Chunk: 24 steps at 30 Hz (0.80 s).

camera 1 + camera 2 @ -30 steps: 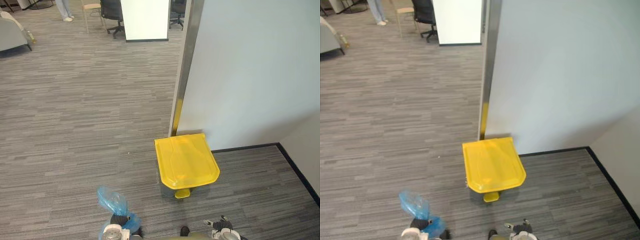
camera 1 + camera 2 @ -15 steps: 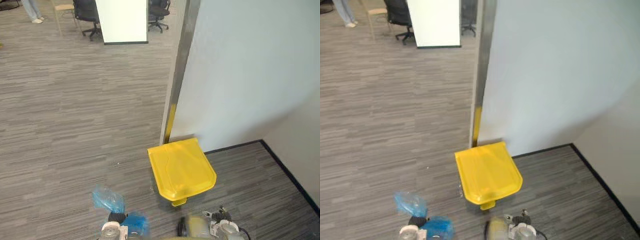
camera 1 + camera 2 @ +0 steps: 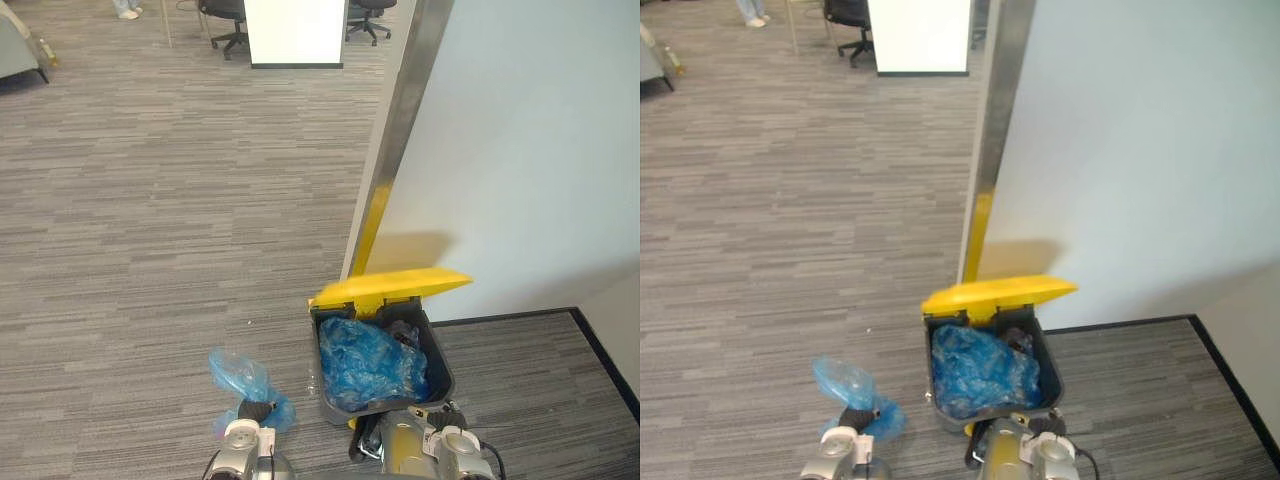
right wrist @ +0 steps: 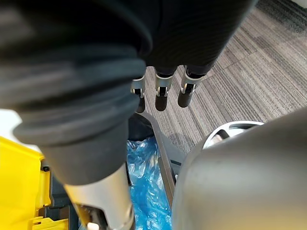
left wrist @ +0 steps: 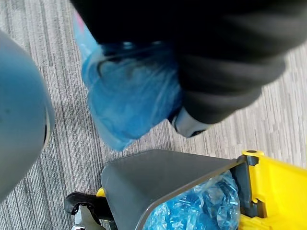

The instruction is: Gather rubbish on tea table into small bin, then transfer packed bag to large trash can.

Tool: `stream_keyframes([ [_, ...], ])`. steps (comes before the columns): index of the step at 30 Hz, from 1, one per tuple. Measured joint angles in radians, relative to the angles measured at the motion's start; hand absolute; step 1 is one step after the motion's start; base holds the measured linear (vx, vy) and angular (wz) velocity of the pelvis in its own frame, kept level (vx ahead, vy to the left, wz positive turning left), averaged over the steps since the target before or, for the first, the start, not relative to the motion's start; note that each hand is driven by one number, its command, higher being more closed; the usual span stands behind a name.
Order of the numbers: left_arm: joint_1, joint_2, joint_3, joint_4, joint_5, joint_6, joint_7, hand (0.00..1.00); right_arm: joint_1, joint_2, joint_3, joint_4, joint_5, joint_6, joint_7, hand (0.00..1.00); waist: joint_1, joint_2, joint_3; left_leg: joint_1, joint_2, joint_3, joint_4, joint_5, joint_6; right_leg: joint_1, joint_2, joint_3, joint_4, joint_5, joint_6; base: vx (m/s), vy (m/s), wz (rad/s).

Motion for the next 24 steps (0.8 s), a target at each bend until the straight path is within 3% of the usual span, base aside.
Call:
stream_keyframes([
  [3, -0.002, 0.005, -0.003, 0.000, 0.000, 0.000, 0.001, 1.00, 0.002, -0.001, 0.014, -0.001, 0.002, 0.000, -0.001, 0.00, -0.002, -0.004, -0.018, -0.035, 0.023, 0.023, -0.008, -0.065, -0.038, -0.039, 0.005, -0.017, -0.005, 0.018, -0.007, -0.20, -0.030, 0.07],
  [4, -0.002, 0.017, -0.007, 0.000, -0.001, 0.000, 0.002, 1.00, 0.002, 0.002, 0.038, 0.002, 0.002, 0.002, -0.001, 0.00, 0.007, -0.027, -0.026, -0.075, 0.021, 0.031, 0.009, -0.070, -0.054, -0.082, 0.002, -0.007, 0.002, 0.035, -0.023, -0.19, -0.043, -0.16],
  [6, -0.003, 0.040, -0.013, -0.003, -0.010, 0.002, 0.003, 1.00, -0.002, 0.008, 0.071, -0.002, 0.011, 0.000, -0.002, 0.00, 0.014, -0.039, -0.033, -0.128, 0.022, 0.029, 0.041, -0.075, -0.044, -0.116, 0.006, 0.008, -0.022, 0.073, -0.041, -0.16, -0.049, -0.19],
  [11, -0.029, 0.046, -0.042, -0.034, -0.041, 0.001, 0.004, 1.00, -0.029, -0.003, 0.162, -0.061, 0.048, 0.000, -0.006, 0.00, 0.017, -0.032, -0.016, -0.283, 0.033, 0.002, 0.159, -0.087, -0.022, -0.205, 0.015, 0.003, -0.036, 0.124, -0.043, -0.10, -0.006, -0.01],
  [15, -0.075, 0.045, -0.043, -0.128, -0.074, -0.003, 0.020, 1.00, -0.152, -0.007, 0.288, -0.210, 0.086, -0.006, -0.013, 0.00, 0.021, 0.003, 0.074, -0.405, 0.049, -0.032, 0.259, -0.106, -0.008, -0.273, 0.015, -0.003, -0.038, 0.162, -0.050, -0.14, -0.007, 0.02],
  [24, -0.137, 0.051, -0.053, -0.270, -0.125, -0.033, 0.049, 1.00, -0.412, -0.079, 0.394, -0.360, 0.114, -0.039, -0.041, 0.00, 0.065, 0.008, 0.157, -0.561, 0.065, -0.117, 0.314, -0.107, -0.010, -0.363, 0.051, -0.031, -0.073, 0.203, -0.071, -0.09, -0.062, 0.02],
])
